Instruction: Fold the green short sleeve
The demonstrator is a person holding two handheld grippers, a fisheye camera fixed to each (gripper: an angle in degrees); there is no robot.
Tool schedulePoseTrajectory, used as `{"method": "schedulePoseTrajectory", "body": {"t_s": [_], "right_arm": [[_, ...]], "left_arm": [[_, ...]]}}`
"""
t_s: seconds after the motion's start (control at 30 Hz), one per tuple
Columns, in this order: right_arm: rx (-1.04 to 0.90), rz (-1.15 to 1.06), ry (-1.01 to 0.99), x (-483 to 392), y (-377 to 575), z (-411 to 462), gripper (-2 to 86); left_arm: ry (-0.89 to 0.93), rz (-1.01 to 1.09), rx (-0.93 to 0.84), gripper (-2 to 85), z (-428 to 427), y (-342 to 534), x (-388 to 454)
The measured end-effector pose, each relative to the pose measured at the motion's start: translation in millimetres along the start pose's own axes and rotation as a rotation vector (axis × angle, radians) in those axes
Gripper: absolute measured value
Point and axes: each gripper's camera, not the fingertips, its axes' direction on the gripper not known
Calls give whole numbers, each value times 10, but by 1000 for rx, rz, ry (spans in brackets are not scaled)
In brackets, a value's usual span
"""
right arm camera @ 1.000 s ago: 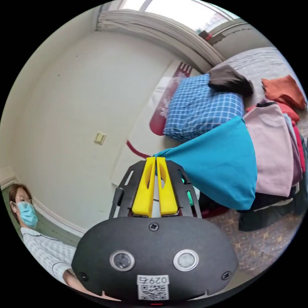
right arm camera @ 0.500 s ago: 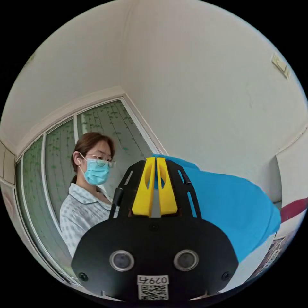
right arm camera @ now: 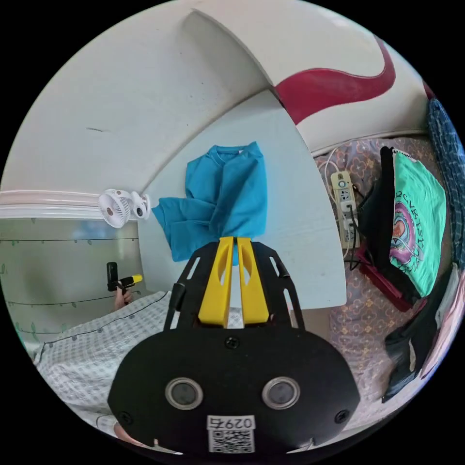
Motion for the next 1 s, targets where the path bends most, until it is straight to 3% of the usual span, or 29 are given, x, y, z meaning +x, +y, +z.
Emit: {"method": "schedulePoseTrajectory", "body": {"t_s": [0.1,0.2,0.43,0.53,0.7,0.87,1.0], "right_arm": [[97,-41,34,-275,51,-189,72],[105,-90,128,-670,37,-127,115],[-234,-376,62,-1703,-307,1419,74],[-287,-543,216,-2140,-427,1993,36],[-471,-589,378,-2291,-611,2829,78],[-402,-579,475,-2288,-593,2833,13],[-238,-532,227,-2272,-555,2129,0]], "left_arm": [[-154,37,-34,138,23,-209,198],[-225,131,-110,156,193,-552,431],[-96,296,-239,143,609,-1170,973],[-125,340,-268,132,655,-1173,1106],[-113,266,-308,124,566,-970,827],[-6,153,-202,96,226,-544,413],[6,73,-103,91,-50,-266,162]]}}
